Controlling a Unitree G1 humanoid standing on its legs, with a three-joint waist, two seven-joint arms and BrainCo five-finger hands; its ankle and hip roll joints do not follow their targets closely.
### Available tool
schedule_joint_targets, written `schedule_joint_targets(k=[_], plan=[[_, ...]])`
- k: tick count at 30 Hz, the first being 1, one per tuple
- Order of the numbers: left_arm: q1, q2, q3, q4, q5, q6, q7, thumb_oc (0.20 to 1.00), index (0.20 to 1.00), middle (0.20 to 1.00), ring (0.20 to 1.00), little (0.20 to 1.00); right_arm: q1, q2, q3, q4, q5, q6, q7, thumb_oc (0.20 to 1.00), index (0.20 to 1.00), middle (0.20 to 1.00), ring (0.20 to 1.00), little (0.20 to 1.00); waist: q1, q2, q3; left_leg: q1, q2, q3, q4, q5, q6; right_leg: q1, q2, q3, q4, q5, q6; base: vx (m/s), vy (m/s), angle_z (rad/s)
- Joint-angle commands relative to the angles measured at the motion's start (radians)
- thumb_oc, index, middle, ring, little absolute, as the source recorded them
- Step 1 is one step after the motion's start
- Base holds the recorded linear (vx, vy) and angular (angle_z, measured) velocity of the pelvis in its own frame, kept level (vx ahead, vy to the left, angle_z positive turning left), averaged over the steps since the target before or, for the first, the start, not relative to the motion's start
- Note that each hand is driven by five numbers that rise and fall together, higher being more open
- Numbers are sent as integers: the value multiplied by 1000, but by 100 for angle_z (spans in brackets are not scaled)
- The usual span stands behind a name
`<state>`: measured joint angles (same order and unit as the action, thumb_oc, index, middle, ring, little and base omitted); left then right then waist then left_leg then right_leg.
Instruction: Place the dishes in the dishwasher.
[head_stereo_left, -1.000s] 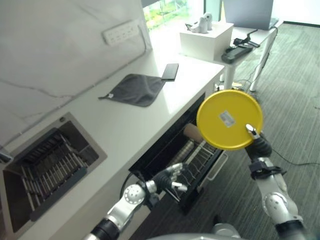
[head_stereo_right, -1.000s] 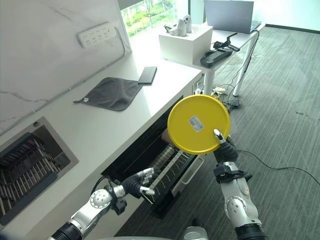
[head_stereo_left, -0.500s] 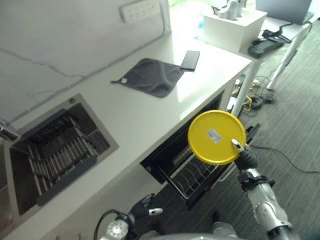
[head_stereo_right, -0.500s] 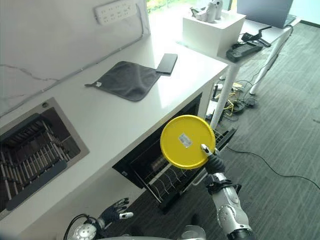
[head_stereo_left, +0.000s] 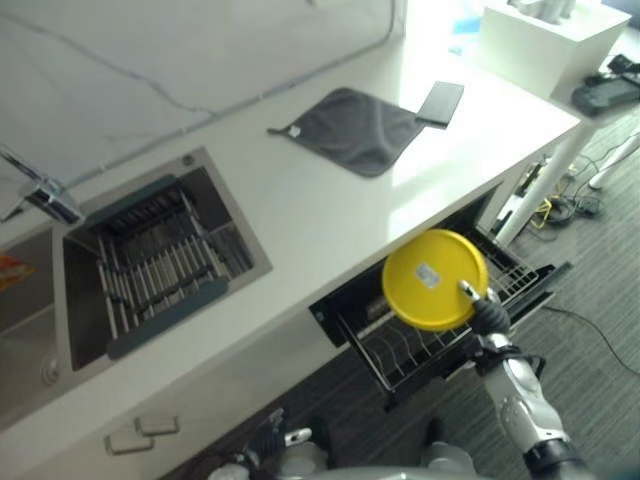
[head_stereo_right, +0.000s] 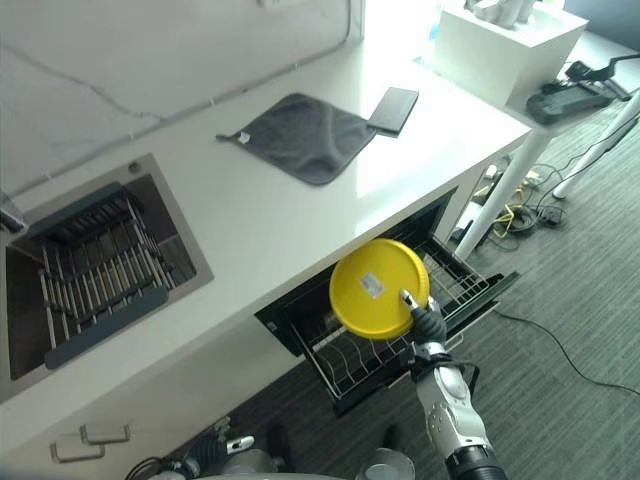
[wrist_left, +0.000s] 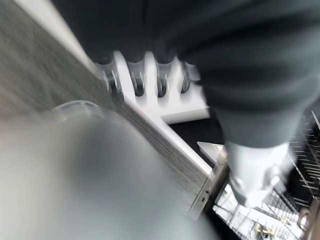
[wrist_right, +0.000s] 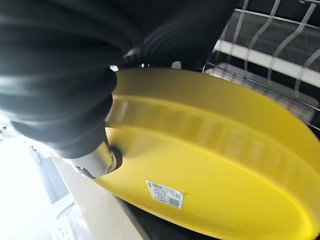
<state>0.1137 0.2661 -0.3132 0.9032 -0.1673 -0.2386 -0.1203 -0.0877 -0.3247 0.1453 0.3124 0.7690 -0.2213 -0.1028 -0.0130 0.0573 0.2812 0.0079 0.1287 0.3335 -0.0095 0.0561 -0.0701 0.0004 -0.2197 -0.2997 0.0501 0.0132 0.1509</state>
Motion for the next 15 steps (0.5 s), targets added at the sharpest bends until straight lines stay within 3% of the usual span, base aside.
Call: schedule_joint_targets(k=[1,11,15], plan=[[-41,2,-10,-15,-62,-41,12,1000,1000,1000,1000,1000,-92,-13,-32,-39,-52,-109,-56,200,200,200,200,200,24,3,22,-8,18,-69,133,-127,19,-52,10,-51,232,-174,-74,-55,26,5],[-81,3,-18,14,-100,-63,1,1000,1000,1000,1000,1000,-233,-107,-32,68,-295,36,-165,200,200,200,200,200,41,15,83,-58,8,-98,152,-115,10,-100,6,-44,277,-188,-88,-48,38,4],[-94,6,-18,14,-108,-65,5,1000,1000,1000,1000,1000,-275,-135,-22,114,-354,46,-186,200,200,200,200,200,48,15,104,-77,12,-101,161,-110,8,-120,5,-43,290,-186,-91,-83,17,2]])
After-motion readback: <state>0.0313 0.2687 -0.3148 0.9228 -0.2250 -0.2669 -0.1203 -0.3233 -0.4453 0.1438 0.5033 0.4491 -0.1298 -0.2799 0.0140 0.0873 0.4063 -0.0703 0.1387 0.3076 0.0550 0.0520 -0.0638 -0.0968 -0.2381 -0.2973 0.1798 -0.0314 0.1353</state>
